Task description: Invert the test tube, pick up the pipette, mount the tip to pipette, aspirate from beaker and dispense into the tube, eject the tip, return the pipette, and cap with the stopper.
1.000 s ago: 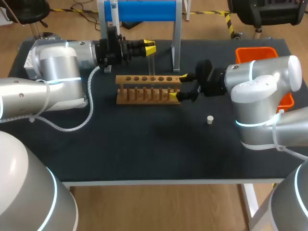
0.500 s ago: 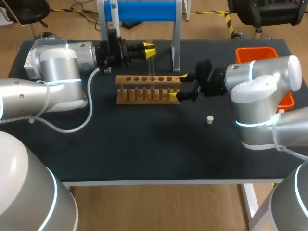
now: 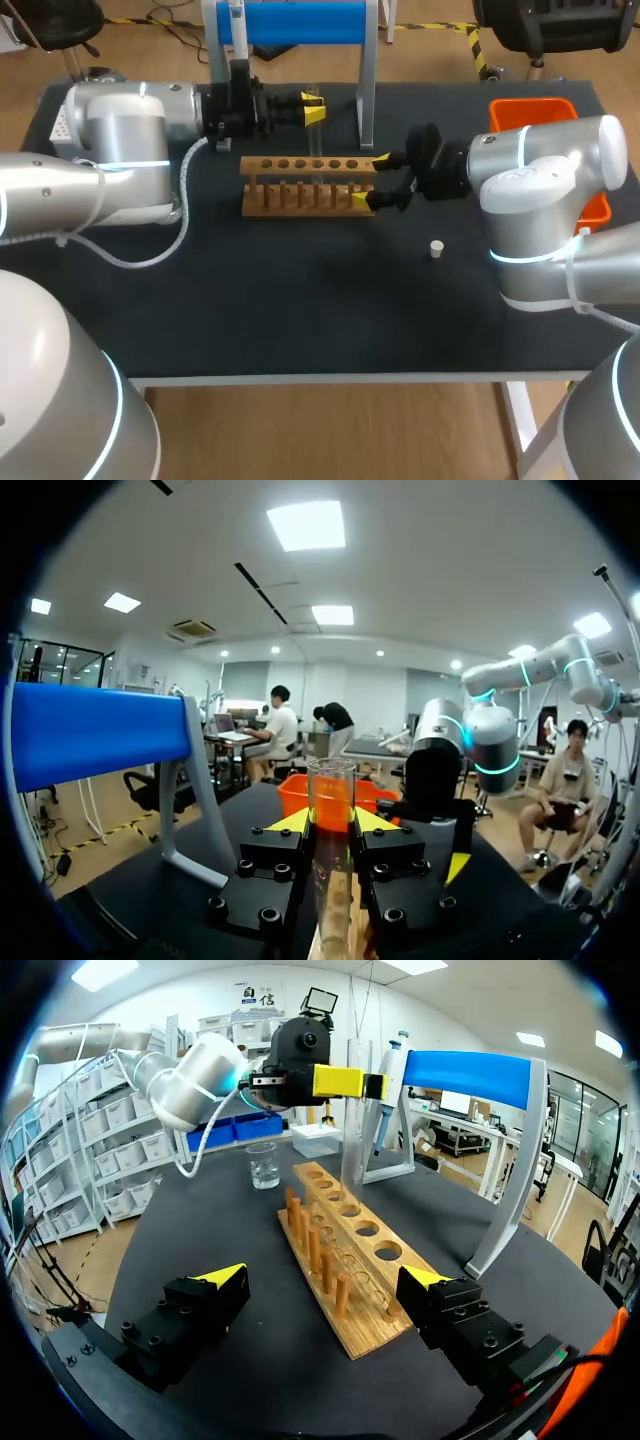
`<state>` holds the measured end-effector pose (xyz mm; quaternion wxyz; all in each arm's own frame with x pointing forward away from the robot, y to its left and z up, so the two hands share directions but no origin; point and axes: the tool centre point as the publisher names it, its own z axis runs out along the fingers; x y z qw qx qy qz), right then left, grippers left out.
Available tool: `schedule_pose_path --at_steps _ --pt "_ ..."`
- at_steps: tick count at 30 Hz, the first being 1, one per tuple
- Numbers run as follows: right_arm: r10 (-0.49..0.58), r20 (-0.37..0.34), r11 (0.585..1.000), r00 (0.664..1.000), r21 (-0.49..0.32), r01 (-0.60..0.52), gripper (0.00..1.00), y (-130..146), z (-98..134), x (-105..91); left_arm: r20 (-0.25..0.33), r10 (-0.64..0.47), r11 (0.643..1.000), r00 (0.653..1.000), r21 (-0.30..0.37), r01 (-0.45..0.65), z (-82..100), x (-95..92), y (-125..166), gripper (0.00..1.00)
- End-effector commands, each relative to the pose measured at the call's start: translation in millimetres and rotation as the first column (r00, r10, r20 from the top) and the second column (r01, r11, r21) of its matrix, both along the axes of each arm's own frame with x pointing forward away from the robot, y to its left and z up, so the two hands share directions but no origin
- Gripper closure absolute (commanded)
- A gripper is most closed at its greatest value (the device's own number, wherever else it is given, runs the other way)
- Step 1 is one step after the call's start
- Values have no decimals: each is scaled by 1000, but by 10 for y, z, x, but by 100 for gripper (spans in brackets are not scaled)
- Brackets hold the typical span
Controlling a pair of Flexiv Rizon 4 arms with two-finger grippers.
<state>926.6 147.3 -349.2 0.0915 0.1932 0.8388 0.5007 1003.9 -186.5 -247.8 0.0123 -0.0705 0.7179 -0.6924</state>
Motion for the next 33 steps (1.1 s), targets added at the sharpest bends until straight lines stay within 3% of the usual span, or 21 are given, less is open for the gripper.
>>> schedule_pose_path --at_steps 1,18,33 --pt "0 0 1000 1000 0 0 0 -4 -1 -3 -8 -9 999 1000 31 10 -4 15 5 100" --pt "0 0 1000 1000 0 0 0 -4 -1 -3 -31 -27 987 999 157 31 -69 -13 31 100" --pt "0 0 1000 1000 0 0 0 -4 -1 -3 -25 -31 988 999 149 34 -132 -35 13 100"
